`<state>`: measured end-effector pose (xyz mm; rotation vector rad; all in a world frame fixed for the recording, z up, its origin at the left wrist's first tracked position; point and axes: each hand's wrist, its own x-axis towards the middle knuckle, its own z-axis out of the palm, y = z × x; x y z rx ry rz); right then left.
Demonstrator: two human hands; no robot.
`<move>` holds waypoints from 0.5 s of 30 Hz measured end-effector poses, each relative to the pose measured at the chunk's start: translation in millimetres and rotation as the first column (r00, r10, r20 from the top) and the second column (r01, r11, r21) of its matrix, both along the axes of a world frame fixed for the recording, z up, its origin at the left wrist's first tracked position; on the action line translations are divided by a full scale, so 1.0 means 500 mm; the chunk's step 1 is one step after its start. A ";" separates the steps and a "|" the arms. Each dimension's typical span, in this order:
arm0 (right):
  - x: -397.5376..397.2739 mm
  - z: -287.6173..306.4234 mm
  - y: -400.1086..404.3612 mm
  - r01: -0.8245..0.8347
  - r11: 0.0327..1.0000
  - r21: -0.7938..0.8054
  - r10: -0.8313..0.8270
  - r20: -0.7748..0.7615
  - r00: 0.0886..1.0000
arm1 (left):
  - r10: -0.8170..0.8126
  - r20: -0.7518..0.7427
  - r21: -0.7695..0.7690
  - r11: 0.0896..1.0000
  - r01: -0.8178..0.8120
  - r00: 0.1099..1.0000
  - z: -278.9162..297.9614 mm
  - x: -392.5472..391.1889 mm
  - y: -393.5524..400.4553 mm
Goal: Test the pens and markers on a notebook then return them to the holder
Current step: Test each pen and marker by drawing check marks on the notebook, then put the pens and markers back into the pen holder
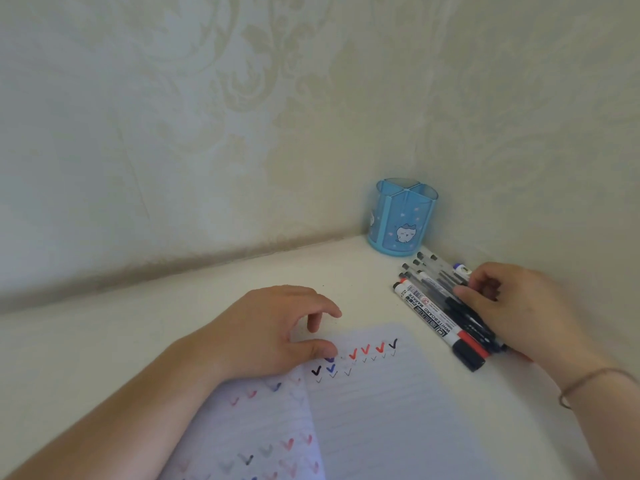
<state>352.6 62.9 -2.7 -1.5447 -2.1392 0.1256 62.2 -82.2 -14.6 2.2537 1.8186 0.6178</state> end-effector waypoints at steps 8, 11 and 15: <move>-0.020 0.010 -0.021 -0.041 0.999 0.019 0.043 -0.092 0.995 | 0.146 0.003 -0.321 0.937 -0.137 0.989 0.040 -0.053 -0.018; -0.034 0.017 -0.046 -0.097 0.992 0.078 0.105 -0.102 0.989 | 0.120 -0.029 -0.439 0.890 -0.120 0.992 0.063 -0.077 -0.037; -0.048 0.015 -0.088 -0.222 0.958 0.180 0.239 -0.078 0.968 | 0.153 0.305 -0.542 0.840 0.040 0.940 0.083 -0.137 -0.071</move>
